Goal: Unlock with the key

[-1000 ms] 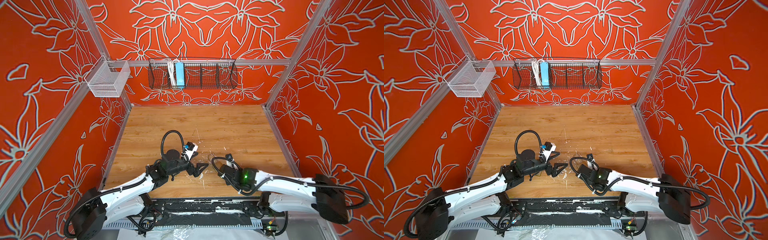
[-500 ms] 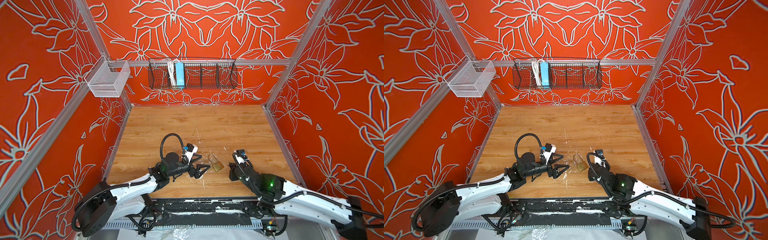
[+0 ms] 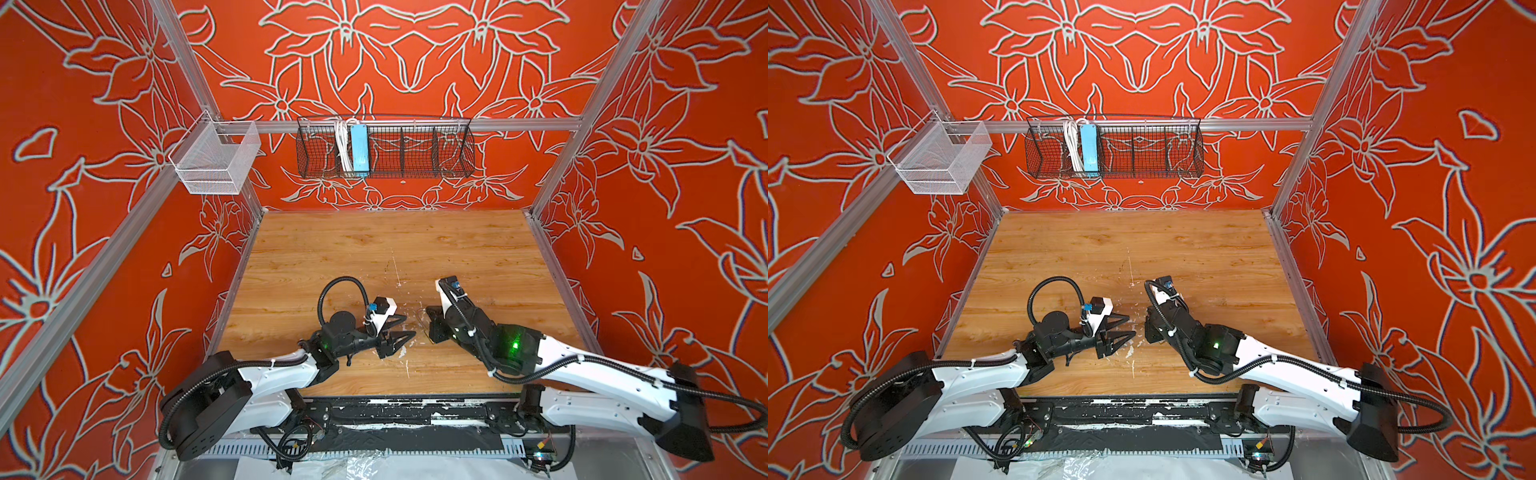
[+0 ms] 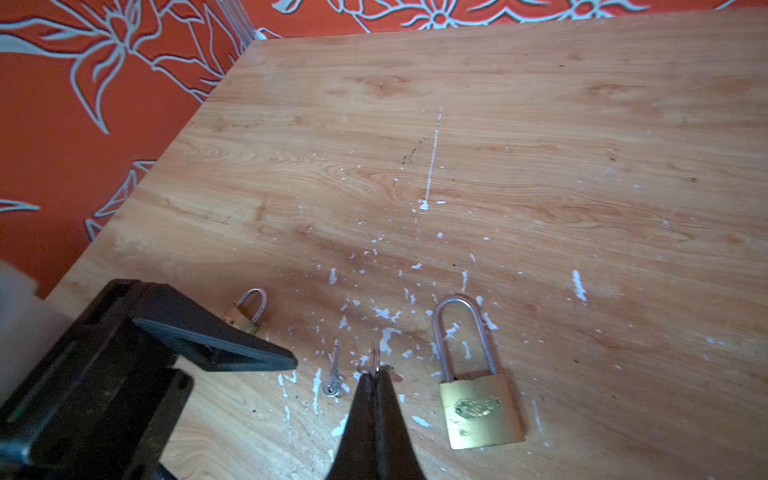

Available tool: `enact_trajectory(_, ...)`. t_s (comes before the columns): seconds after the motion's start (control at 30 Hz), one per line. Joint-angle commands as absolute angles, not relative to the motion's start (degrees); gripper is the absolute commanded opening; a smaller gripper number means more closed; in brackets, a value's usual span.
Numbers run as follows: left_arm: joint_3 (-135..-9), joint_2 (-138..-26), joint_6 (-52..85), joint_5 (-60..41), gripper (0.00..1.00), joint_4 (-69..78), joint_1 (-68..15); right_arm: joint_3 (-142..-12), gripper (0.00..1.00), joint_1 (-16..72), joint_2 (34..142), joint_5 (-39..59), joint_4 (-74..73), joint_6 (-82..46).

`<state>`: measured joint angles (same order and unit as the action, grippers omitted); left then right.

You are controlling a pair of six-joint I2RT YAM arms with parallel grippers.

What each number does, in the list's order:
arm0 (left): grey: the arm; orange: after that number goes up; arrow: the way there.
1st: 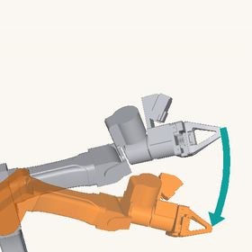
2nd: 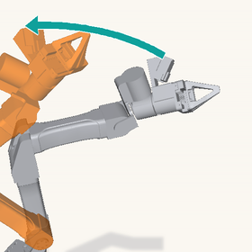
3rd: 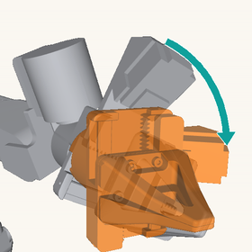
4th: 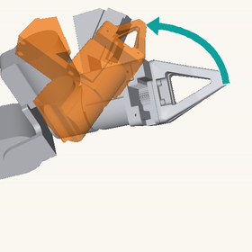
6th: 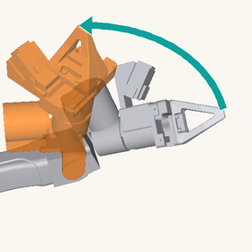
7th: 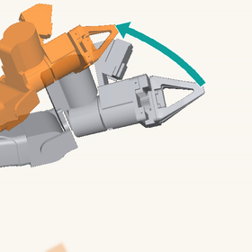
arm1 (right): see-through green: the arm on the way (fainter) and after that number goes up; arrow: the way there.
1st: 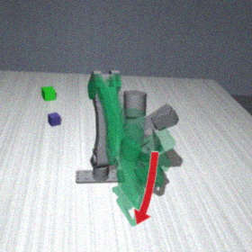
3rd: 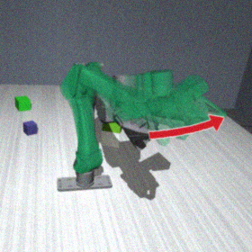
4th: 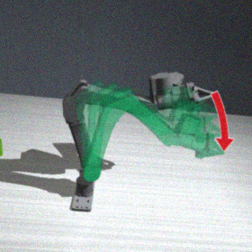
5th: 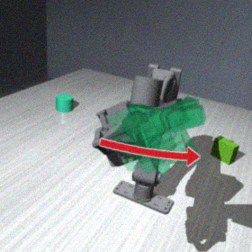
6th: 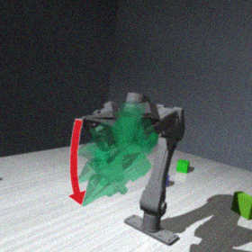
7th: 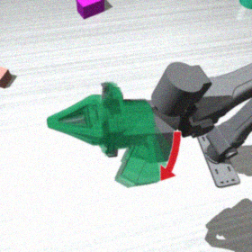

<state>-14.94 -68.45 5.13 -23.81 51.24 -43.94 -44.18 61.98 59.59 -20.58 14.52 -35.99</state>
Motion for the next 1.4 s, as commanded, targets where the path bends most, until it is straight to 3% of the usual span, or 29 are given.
enact_trajectory(0.0, -12.75, -69.80, -4.04, -22.80, 0.50, 57.52, -44.12, -44.58, 0.00, 61.69, 61.44, -14.79, 9.89, -35.50)
enact_trajectory(0.27, -12.41, -73.02, -7.03, -21.15, 0.40, 60.50, -44.12, -44.02, 0.00, 61.70, 63.99, -9.32, 5.67, -36.01)
enact_trajectory(0.73, -12.17, -71.67, -8.19, -10.53, 0.38, 58.30, -44.12, -43.99, 0.00, 61.79, 63.59, -8.44, 7.56, -36.58)
enact_trajectory(1.03, -12.68, -73.28, -8.85, -18.50, 0.35, 59.12, -44.12, -44.81, 0.00, 61.78, 64.07, -6.96, 5.89, -36.51)
enact_trajectory(1.17, -12.90, -73.63, -9.05, -18.54, 0.29, 58.95, -44.12, -45.22, 0.00, 61.78, 63.75, -6.60, 5.89, -36.57)
enact_trajectory(1.37, -13.17, -73.70, -9.07, -17.65, 0.27, 58.64, -44.12, -44.37, 0.00, 61.79, 63.34, -6.06, 4.93, -37.26)
